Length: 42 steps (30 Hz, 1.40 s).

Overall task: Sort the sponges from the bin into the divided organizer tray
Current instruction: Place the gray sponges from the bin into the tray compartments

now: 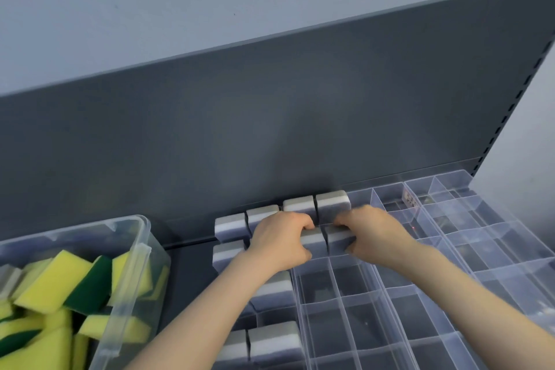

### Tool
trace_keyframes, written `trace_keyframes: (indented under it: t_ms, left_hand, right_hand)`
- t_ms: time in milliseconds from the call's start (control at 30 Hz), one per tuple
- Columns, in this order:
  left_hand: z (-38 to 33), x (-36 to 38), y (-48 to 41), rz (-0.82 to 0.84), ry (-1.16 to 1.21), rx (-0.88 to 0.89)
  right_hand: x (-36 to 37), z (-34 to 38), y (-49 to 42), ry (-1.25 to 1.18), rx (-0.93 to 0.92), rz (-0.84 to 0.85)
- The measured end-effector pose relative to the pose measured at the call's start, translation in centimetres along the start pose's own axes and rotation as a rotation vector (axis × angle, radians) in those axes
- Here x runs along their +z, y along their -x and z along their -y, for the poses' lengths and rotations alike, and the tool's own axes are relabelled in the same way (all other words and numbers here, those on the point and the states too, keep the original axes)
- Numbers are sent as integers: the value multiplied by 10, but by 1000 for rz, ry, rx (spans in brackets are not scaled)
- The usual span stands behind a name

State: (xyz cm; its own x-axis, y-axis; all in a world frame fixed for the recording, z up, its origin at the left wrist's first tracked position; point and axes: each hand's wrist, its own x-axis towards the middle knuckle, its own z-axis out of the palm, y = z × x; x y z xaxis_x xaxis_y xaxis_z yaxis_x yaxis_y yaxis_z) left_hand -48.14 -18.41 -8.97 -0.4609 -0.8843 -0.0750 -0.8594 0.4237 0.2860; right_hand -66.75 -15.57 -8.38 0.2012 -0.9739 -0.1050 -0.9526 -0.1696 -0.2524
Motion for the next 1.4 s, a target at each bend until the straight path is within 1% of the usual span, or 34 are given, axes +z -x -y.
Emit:
trace_keyframes:
  t_ms: [167, 367, 533, 633, 700, 833, 900, 1033, 1200, 1400]
  left_hand:
    - [3, 9, 1, -26, 29, -46]
    - [1, 11, 3, -33, 26, -68]
    - [-4, 8, 6, -16, -17, -51]
    - [-8, 0, 10, 1, -39, -30]
    - [-10, -7, 16, -35, -24, -31]
    - [-6, -19, 35, -217, 57, -116]
    - [-2, -24, 49, -304, 85, -178]
    - [11, -27, 82, -395, 12, -269]
    - [37, -32, 130, -428, -76, -399]
    - [81, -44, 185, -456, -73, -531]
  right_hand:
    - [18, 2, 2, -35, 42, -35]
    - [26, -2, 8, -31, 50, -16]
    - [30, -4, 11, -15, -15, -46]
    - [22, -9, 14, -68, -54, -31]
    - [14, -11, 17, -119, -66, -68]
    - [-2, -5, 25, -247, -87, -278]
    - [-6, 4, 26, -300, -121, -325]
    - [-7, 26, 21, -300, -197, -300]
    - [-3, 68, 13, -284, -275, -251]
    - [5, 135, 7, -247, -388, -179]
